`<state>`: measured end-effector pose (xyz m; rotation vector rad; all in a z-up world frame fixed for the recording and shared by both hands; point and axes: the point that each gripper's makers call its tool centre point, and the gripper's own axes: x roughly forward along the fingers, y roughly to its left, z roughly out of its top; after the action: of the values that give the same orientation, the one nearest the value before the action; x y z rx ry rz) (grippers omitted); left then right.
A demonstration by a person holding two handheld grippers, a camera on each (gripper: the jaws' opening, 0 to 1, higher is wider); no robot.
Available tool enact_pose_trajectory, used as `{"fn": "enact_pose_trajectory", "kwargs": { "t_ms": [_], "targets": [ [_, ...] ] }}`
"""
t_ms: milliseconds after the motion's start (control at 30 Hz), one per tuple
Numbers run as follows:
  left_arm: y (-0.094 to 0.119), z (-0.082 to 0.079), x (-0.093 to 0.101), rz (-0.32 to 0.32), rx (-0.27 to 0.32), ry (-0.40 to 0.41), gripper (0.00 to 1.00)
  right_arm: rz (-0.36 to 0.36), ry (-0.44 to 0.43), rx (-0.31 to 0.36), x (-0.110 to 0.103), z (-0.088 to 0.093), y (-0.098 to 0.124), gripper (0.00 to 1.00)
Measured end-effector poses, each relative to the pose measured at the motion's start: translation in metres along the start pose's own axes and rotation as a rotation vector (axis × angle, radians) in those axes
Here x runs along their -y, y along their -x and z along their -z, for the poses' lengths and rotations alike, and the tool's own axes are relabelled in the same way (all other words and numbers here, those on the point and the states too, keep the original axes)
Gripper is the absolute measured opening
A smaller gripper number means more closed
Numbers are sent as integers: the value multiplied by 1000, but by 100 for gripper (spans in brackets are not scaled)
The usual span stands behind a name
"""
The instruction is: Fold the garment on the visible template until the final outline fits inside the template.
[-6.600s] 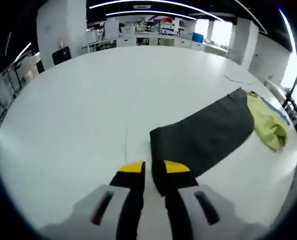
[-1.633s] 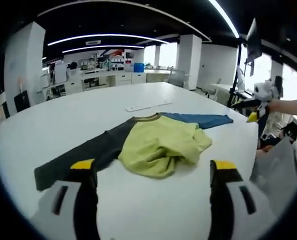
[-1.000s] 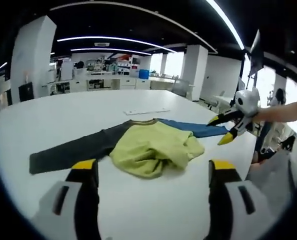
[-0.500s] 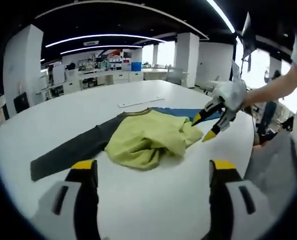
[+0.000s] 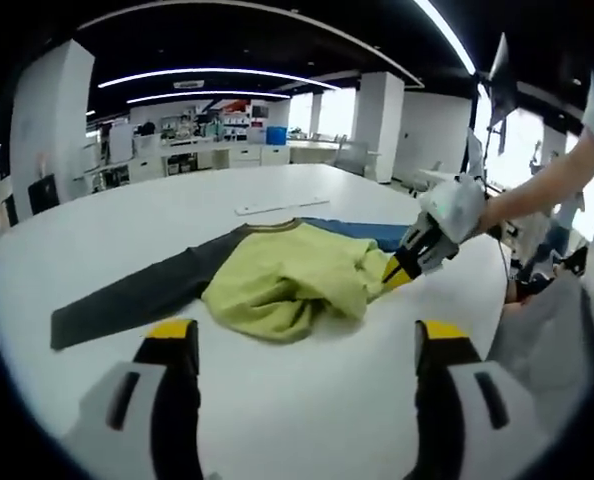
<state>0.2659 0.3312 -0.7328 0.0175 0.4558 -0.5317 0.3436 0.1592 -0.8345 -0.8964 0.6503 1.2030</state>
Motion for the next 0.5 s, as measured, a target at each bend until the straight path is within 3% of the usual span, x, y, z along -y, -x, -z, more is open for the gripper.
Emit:
{"fn": "enact_pose_trajectory", "kwargs": {
  "t_ms": [133,367,500],
  "targets": [
    [-2,2,2,6,-4,10,86,-8,-129,62,10,-15,16,0],
    [-5,6,5,19,-3,21,86,49,-195,144,55,-49,48,0],
    [-5,7,5,21,0,26,86,66,-211,152,74,-62,59,0]
  ]
}}
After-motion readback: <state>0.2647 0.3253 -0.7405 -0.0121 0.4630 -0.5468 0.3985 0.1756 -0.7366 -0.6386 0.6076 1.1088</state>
